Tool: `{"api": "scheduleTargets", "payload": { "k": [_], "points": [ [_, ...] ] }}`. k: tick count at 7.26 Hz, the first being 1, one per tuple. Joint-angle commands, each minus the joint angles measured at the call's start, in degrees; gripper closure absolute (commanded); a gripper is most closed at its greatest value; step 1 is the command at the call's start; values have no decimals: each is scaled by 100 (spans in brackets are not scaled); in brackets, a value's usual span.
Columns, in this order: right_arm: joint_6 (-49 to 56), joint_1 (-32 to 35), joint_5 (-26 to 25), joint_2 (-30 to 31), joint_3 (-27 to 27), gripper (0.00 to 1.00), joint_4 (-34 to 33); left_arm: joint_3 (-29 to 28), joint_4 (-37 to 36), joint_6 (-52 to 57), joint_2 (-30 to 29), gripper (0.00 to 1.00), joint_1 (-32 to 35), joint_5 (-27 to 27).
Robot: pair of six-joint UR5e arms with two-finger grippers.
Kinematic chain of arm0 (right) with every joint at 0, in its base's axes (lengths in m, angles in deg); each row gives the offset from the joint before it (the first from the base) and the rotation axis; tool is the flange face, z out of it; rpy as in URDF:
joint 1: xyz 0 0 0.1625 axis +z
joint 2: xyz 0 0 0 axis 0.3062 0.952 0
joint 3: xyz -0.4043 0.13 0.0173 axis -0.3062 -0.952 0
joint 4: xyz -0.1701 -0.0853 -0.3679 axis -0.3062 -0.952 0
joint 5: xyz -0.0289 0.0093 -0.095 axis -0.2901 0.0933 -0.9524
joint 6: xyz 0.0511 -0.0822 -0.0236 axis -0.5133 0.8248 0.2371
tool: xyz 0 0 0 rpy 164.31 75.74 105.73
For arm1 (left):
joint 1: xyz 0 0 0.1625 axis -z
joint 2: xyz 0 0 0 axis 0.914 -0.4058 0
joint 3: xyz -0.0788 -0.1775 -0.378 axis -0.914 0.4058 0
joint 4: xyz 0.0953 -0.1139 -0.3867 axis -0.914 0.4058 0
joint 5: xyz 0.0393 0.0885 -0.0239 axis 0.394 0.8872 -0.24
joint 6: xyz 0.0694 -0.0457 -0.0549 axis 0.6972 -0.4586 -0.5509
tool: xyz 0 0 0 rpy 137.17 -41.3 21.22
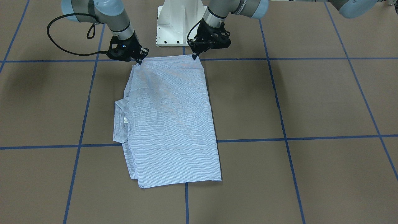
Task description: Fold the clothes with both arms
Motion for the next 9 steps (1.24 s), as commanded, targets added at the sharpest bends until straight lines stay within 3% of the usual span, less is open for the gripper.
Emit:
{"api": "scheduleTargets", "payload": {
  "k": [1, 4, 9],
  "points": [
    [5, -89, 7, 6, 65, 100, 8, 65, 8, 13, -20, 100, -144, 7],
    [153, 191, 130, -82, 66, 100, 52, 548, -1, 48, -2, 100, -13, -308],
    [391, 561, 340, -248, -39, 100, 61, 497, 78, 57, -99, 100, 444, -327]
  ]
}}
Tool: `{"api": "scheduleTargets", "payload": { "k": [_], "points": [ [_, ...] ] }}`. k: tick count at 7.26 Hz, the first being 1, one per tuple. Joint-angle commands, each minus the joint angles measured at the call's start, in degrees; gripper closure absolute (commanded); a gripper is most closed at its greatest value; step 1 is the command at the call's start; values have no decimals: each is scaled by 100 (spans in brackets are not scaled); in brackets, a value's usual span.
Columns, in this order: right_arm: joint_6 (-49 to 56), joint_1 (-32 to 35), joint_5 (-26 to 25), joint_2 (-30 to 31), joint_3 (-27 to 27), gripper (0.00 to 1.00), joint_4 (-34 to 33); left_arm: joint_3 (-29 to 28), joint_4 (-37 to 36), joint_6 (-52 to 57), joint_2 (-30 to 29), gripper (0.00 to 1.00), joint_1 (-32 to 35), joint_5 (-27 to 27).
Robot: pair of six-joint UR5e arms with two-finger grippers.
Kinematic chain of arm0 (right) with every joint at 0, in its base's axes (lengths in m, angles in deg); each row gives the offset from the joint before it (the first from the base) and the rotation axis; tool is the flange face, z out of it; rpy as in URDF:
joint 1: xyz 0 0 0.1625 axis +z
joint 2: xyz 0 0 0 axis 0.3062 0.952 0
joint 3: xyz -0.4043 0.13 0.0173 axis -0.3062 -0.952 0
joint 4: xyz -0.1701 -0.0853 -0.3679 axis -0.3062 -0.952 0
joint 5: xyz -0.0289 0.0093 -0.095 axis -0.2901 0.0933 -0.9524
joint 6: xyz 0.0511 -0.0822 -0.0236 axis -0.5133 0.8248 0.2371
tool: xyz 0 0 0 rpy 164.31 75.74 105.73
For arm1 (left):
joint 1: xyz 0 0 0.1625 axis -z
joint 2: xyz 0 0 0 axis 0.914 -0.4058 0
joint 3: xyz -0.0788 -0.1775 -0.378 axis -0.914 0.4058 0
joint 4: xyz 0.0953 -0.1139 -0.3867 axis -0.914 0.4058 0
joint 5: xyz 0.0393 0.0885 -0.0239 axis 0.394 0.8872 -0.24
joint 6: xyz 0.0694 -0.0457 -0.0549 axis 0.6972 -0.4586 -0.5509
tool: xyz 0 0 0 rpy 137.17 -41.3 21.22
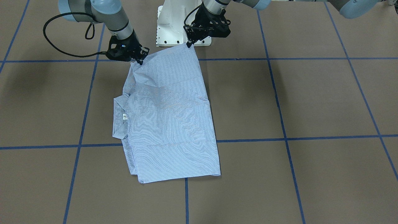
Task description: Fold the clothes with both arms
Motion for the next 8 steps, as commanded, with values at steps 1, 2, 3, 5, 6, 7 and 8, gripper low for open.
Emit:
{"api": "scheduleTargets", "payload": {
  "k": [1, 2, 3, 5, 6, 7, 8],
  "points": [
    [94, 43, 120, -86, -139, 100, 4, -42, 31, 1, -11, 100, 80, 4],
    [86, 7, 138, -86, -183, 100, 4, -42, 22, 1, -2, 100, 80, -4],
    [94, -45, 138, -69, -184, 100, 4, -86, 31, 1, 7, 100, 45, -4],
    [86, -221, 138, 10, -149, 100, -66, -358, 22, -8, 7, 100, -78, -4],
    [86, -265, 181, 28, -140, 100, -84, -402, -12, -16, 7, 100, -253, 22],
    [77, -283, 208, 37, -157, 100, -84, -403, -13, -34, -2, 100, -272, 22],
    [59, -292, 226, 28, -158, 91, -84, -403, -13, -60, -10, 100, -272, 22]
  ]
}}
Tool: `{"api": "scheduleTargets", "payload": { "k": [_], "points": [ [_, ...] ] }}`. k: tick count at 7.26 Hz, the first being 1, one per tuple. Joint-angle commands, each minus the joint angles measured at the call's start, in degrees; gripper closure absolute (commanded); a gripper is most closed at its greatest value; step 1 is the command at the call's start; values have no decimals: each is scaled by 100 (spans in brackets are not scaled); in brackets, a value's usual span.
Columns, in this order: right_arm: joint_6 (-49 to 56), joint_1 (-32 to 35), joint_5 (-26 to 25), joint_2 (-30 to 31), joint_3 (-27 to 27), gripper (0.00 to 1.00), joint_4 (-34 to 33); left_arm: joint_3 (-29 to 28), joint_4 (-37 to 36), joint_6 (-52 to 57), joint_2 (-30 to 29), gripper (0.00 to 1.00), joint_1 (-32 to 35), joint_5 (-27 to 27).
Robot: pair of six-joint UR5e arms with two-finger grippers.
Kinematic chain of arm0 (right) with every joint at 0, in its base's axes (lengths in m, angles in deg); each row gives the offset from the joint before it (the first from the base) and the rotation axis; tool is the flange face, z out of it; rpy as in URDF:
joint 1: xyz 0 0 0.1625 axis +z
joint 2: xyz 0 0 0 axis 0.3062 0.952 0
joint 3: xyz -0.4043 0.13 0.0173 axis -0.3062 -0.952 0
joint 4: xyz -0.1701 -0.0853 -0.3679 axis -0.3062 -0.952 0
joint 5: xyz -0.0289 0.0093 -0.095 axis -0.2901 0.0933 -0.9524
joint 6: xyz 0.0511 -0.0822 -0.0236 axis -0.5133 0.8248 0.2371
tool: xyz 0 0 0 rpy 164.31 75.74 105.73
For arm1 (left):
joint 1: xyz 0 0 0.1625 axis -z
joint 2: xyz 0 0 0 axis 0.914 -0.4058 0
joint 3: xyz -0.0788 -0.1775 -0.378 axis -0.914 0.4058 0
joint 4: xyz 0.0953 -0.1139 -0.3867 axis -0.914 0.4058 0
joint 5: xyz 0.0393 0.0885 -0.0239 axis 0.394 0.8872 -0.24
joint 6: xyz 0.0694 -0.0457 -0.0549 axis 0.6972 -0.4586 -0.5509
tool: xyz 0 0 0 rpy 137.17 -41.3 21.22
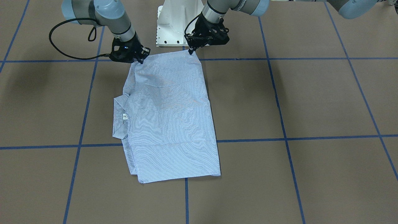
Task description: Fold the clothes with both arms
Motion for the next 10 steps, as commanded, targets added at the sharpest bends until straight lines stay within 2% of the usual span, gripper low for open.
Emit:
{"api": "scheduleTargets", "payload": {
  "k": [1, 2, 4, 6, 10],
  "points": [
    [-69, -22, 20, -24, 4, 38, -4, -11, -5, -36, -10, 100, -32, 4],
    [-139, 4, -41, -25, -4, 1, -13, -11, -5, -36, -10, 100, -32, -5],
    [-184, 153, -68, -25, -74, 0, -22, -11, -5, -36, -36, 100, -32, -5],
    [-184, 119, -147, -42, -127, 0, -258, -2, -5, -36, -54, 100, -32, -5],
    [-175, 58, -147, -60, -242, 1, -259, 24, -14, -45, -89, 100, -32, -14]
  ]
}}
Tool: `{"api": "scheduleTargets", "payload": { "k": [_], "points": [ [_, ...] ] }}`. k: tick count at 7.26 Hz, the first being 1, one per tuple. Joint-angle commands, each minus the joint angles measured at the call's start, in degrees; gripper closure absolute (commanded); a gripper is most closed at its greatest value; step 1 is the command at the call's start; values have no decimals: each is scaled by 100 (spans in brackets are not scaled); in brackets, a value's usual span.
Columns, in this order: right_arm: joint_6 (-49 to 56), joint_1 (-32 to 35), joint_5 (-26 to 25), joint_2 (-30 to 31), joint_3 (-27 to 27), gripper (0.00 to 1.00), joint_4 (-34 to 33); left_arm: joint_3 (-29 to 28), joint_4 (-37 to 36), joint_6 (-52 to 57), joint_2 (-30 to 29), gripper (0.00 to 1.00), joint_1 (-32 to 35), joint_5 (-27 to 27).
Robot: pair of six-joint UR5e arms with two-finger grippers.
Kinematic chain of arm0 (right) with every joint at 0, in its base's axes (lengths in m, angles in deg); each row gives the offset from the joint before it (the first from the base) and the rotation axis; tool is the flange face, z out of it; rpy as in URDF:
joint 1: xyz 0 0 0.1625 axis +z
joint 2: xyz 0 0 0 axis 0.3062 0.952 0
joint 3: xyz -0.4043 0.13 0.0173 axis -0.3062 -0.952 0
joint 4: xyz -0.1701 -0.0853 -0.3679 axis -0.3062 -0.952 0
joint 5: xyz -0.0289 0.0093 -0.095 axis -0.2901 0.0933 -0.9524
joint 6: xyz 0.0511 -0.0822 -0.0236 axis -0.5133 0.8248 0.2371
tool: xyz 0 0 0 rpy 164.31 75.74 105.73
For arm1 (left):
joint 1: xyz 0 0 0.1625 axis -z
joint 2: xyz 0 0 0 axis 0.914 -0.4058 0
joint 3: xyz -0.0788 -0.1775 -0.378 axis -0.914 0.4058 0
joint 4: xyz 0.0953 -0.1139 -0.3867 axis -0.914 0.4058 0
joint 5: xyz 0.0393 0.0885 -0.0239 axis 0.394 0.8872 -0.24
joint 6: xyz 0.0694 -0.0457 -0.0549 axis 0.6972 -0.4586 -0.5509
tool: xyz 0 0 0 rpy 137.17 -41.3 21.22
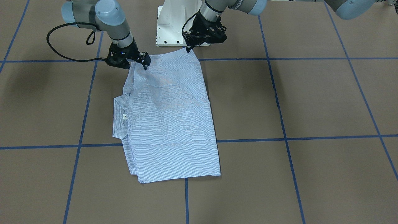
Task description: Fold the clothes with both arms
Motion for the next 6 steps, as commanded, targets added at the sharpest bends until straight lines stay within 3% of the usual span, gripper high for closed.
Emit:
{"api": "scheduleTargets", "payload": {
  "k": [1, 2, 6],
  "points": [
    [-6, -25, 8, -22, -21, 7, -8, 14, 0, 8, 6, 100, 0, -1],
    [-6, -52, -1, -13, -21, 16, 0, 22, 0, -1, 6, 100, 9, -1],
    [-6, -78, 8, -13, -21, 30, 0, 49, -9, 8, 6, 100, 9, -1]
  ]
}}
